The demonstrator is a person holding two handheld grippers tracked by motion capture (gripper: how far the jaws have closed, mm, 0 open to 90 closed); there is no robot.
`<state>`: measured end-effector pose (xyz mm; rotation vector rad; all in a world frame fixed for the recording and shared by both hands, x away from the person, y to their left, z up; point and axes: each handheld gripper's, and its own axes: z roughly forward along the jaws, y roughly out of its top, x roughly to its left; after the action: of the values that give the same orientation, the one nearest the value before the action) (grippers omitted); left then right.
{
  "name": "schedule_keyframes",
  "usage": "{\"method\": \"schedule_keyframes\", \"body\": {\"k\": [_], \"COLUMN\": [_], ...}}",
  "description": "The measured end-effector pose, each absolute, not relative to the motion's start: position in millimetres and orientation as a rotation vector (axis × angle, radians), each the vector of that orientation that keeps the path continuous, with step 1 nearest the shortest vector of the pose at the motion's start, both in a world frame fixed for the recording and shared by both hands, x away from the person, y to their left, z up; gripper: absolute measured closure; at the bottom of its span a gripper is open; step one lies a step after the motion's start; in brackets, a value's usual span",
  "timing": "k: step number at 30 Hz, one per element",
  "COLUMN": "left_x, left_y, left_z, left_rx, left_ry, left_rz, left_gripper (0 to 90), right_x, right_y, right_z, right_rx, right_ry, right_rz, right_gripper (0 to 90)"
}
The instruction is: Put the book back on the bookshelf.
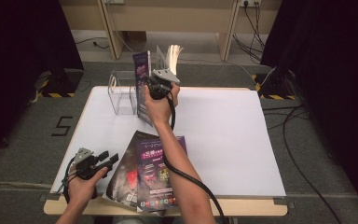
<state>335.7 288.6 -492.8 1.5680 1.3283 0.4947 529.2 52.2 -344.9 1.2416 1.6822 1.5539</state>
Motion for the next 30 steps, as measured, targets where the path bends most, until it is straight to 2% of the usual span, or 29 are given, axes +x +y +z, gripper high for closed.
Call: {"method": "schedule_keyframes", "body": {"k": [10,18,23,30], "left_x": [336,336,336,335], "left_y": [287,288,287,287], "left_z": [-493,-493,-493,-492], "left_rx": [1.573,1.571,1.569,1.569], "left_ry": [1.323,1.32,1.322,1.32], "left_rz": [0.489,0.488,0.484,0.487], "left_gripper": [48.0,48.0,48.0,48.1], "right_x": [533,544,550,545], "right_y": [50,55,55,55], "right_z": [-332,-333,-329,-331], "right_rx": [1.264,1.376,1.464,1.473], "right_ry": [1.744,1.761,1.769,1.764], "right_rz": [1.5,1.404,1.325,1.36], "right_gripper": [74.4,74.0,83.1,83.4]}}
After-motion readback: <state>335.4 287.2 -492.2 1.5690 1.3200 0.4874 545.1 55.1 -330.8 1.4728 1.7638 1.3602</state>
